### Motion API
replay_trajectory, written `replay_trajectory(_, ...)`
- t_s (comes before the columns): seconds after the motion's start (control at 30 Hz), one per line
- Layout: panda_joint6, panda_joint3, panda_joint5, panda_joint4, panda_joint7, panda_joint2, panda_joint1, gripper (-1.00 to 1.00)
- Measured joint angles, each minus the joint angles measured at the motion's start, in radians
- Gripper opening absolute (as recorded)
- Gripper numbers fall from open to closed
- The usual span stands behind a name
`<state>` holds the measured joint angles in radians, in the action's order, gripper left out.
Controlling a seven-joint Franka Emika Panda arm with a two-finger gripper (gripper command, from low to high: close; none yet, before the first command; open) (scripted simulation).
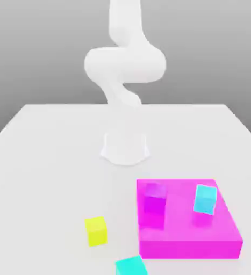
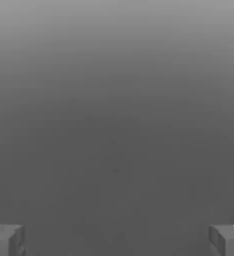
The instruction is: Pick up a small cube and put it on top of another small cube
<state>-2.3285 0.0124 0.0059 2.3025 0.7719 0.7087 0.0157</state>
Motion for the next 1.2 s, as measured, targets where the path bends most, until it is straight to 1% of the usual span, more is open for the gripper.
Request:
replay_trajectory(0.3,-0.103,0.038,0.029,0.009,-0.108,-0.333,0.048,0.00)
replay_trajectory(0.6,-0.205,0.050,0.058,0.018,-0.213,-0.659,0.070,0.00)
replay_trajectory(0.9,-0.309,0.045,0.041,0.027,-0.287,-0.983,0.071,0.00)
replay_trajectory(1.07,-0.432,0.033,0.047,0.003,-0.304,-1.164,0.062,0.00)
replay_trajectory(1.1,-0.451,0.031,0.050,-0.002,-0.306,-1.188,0.060,-1.00)
replay_trajectory(1.2,-0.450,0.030,0.050,-0.002,-0.306,-1.187,0.060,-1.00)
